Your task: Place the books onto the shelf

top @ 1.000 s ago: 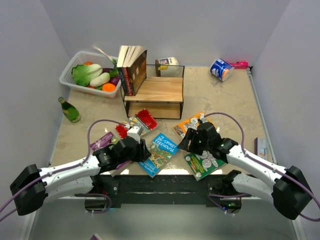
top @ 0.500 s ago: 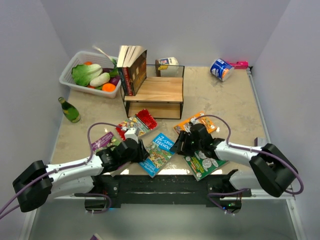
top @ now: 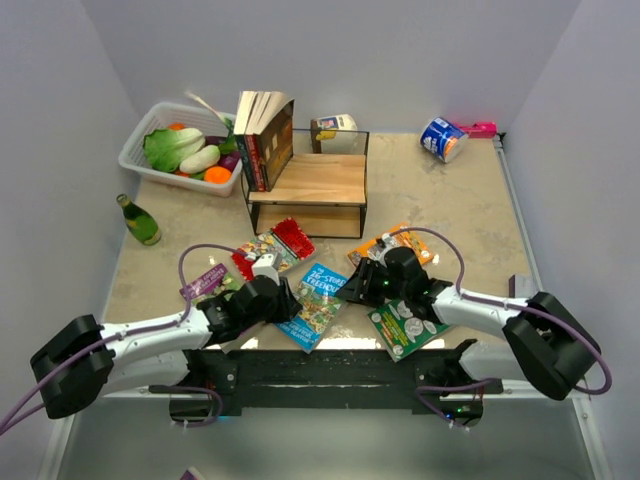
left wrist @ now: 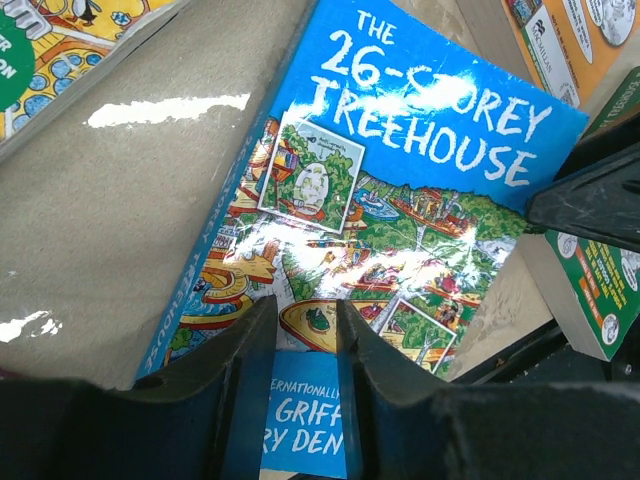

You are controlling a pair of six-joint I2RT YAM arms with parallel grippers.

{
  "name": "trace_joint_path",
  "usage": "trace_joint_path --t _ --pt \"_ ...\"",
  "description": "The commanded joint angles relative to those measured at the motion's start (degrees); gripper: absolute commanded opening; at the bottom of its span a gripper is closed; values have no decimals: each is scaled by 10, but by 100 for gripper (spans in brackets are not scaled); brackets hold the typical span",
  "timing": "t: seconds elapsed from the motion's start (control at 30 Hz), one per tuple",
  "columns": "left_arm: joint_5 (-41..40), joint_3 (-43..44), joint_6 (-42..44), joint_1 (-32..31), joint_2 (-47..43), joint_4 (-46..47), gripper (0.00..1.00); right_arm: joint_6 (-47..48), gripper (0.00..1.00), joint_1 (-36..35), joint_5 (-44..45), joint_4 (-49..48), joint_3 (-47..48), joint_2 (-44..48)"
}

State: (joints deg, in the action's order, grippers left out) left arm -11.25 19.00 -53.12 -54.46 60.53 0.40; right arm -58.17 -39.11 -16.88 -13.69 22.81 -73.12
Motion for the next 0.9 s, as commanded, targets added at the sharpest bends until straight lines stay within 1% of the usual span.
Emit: trace_joint_path --t 0.0,0.13,0.37,0.4,0.43,0.47,0.5,0.57,0.6,0.63,0.7,0.73,0.8,0.83,0.87 --pt "16 -28 7 -3 27 -35 35 -19 48 -9 -43 -94 10 13" --pt "25 -31 11 -2 28 -26 34 -25 43 -13 -46 -129 7 -18" --pt "41 -36 14 -4 36 -13 32 -23 43 -41 -27 -145 24 -99" --pt "40 -36 14 -4 36 -14 32 -23 41 -41 -27 -148 25 -115" --pt "41 -36 14 -4 35 -14 31 -23 38 -41 -20 -152 23 -119" --pt "40 -35 14 -4 34 -13 31 -25 33 -43 -14 -156 21 -120" --pt "40 -36 14 -4 31 -13 31 -25 23 -43 -10 -157 19 -114" --pt "33 -31 11 -4 20 -27 31 -19 15 -43 2 -144 20 -99" --pt "28 -27 8 -4 14 -36 31 -13 11 -43 6 -133 21 -70" --pt "16 -24 4 -4 -4 -46 31 -7 5 -43 12 -97 28 -47" --pt "-3 -13 -6 -4 -34 -80 34 24 1 -43 33 -34 47 -3" --pt "-17 -9 -9 -4 -74 -87 36 41 0 -43 38 43 78 42" --pt "-31 3 -12 -4 -120 -106 38 90 0 -43 59 125 115 78" --pt "-38 9 -6 -3 -164 -109 41 107 0 -43 62 194 151 100" --pt "-40 21 0 -3 -182 -108 43 136 0 -42 64 223 169 111"
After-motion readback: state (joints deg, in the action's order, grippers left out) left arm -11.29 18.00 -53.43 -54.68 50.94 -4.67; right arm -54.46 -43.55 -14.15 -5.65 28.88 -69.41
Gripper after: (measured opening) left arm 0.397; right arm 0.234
